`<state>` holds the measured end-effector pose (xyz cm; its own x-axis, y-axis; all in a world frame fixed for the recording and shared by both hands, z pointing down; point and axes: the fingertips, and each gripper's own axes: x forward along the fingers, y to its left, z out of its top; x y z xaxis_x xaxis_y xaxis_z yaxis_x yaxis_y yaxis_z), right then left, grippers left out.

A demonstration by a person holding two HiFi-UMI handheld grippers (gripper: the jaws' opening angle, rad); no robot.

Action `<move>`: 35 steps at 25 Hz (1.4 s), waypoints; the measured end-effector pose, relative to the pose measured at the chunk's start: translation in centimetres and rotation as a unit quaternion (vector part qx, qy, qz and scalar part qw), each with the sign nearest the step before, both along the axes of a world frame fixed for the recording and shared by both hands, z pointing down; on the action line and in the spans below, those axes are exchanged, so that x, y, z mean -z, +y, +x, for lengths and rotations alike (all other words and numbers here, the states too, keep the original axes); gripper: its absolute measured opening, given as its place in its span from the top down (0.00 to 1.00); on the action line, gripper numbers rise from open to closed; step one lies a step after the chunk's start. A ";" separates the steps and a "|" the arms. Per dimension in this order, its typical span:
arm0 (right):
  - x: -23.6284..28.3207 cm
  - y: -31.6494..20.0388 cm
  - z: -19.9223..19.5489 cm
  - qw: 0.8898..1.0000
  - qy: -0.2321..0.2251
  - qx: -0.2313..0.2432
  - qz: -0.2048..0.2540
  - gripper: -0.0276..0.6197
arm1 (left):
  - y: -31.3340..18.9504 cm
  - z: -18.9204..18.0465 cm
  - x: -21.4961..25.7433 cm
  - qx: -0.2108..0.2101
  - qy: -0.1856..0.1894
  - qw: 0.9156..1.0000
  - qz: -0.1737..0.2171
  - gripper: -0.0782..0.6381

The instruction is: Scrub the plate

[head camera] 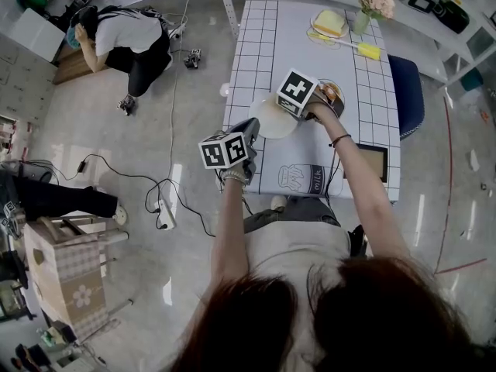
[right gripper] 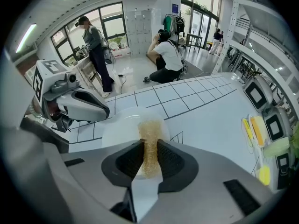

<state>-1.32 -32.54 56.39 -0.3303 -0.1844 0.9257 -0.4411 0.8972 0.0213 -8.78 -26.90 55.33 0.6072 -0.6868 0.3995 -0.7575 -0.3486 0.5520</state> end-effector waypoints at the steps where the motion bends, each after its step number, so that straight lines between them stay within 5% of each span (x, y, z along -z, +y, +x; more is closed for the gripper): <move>1: 0.0 0.1 0.1 1.000 -0.001 0.000 -0.002 0.84 | 0.0 0.0 0.0 -0.001 0.000 1.000 0.000 0.88; 35: 0.0 4.6 0.0 0.998 -0.003 0.008 -0.057 0.84 | 1.4 -0.5 -0.1 -0.004 -0.002 1.000 -0.001 0.88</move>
<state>-1.35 -27.96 56.42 -0.3387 -0.0726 0.9381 -0.4274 0.9001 -0.0847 -9.27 -25.47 55.43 0.6113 -0.6813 0.4027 -0.7566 -0.3539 0.5498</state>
